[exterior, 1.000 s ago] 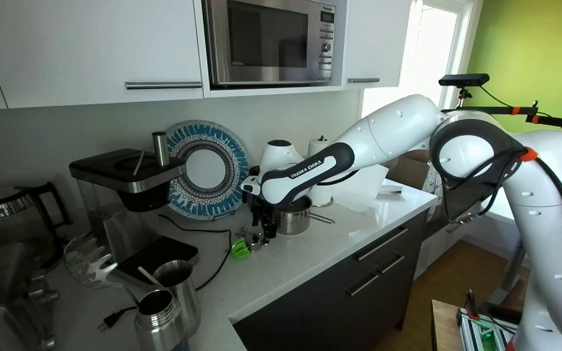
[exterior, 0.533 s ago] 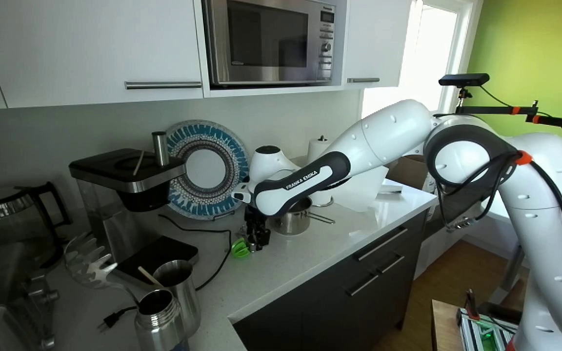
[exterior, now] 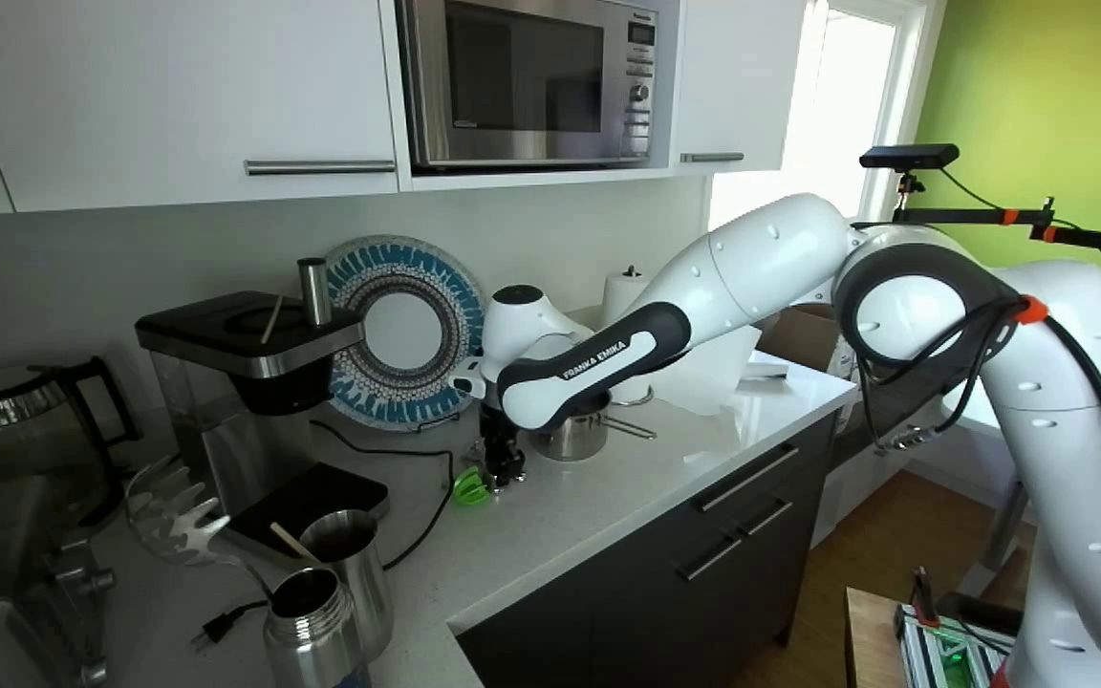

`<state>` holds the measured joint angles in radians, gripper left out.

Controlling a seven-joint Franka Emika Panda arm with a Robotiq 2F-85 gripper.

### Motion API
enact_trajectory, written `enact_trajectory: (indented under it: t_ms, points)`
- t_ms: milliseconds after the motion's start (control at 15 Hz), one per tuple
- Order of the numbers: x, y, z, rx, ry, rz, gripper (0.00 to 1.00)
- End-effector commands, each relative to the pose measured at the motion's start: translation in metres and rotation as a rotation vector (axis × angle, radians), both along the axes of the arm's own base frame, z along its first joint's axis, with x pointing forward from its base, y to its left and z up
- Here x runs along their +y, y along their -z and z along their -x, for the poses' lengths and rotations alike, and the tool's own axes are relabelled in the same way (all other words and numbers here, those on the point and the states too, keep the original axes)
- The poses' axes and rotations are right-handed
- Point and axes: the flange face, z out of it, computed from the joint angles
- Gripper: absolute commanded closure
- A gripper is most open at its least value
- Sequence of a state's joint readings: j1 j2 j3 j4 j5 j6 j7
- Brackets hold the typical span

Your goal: Put the silver measuring cup in the pot

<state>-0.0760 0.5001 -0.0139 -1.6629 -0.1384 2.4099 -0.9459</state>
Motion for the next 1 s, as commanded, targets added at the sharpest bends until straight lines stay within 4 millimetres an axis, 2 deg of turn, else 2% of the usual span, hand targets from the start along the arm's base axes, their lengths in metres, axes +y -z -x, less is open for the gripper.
enact_trajectory:
  t_ms: [0, 267, 400, 533, 667, 933]
  points:
    - [0.018, -0.038, 0.014, -0.027, 0.027, 0.057, 0.70]
    - [0.048, -0.097, 0.030, -0.090, 0.010, 0.026, 0.70]
    - [0.050, -0.128, 0.042, -0.153, 0.061, 0.055, 0.70]
    - [0.038, -0.153, 0.055, -0.218, 0.144, 0.084, 0.70]
    - [0.027, -0.160, 0.074, -0.101, 0.198, 0.042, 0.70]
    - [-0.002, -0.160, 0.099, 0.088, 0.101, -0.129, 0.70]
